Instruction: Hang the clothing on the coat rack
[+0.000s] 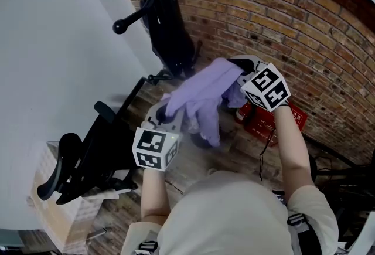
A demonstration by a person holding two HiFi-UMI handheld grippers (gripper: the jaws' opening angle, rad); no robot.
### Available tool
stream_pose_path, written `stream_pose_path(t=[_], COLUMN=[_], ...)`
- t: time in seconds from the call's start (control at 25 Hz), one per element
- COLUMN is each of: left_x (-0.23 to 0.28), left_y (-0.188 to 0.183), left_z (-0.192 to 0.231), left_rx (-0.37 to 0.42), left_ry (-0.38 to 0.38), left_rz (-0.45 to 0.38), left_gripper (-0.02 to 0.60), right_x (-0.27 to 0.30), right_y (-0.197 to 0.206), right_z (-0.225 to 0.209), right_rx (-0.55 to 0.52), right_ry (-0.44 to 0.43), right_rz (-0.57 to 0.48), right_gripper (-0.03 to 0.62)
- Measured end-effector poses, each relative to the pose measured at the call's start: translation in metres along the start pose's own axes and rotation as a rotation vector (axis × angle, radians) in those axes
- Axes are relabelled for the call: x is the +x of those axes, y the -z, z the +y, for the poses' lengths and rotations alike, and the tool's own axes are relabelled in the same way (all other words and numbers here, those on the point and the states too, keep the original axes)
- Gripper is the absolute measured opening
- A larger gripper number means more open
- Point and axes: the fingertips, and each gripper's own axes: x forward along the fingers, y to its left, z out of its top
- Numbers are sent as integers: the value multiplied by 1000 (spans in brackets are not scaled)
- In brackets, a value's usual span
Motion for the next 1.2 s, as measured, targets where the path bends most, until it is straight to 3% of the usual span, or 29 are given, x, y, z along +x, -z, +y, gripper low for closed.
stream_pose_path(t=[0.24, 0.4, 0.68, 0.92, 1.0, 1.2], left_x=[4, 23, 53, 73, 76, 66], left_y=[-6, 15, 74, 127, 141, 157], left_z=[53, 69, 64, 36, 23, -10], left_rx=[6, -7, -92, -170, -192, -262], left_ry=[-173, -208, -189, -119, -83, -6], left_rz=[2, 53, 123, 193, 214, 213], left_gripper=[38, 38, 40, 66, 104, 265], right_x=[13, 33, 52, 52, 48, 25], right_y=[-19, -4, 63, 98, 105, 131], right_z=[3, 2, 14, 49, 60, 75], right_rx=[-49, -30, 156, 256, 293, 355], right_ry=[1, -7, -65, -103, -105, -32], right_rz=[-27, 7, 69, 15, -11, -14], right_gripper=[35, 35, 54, 84, 102, 153])
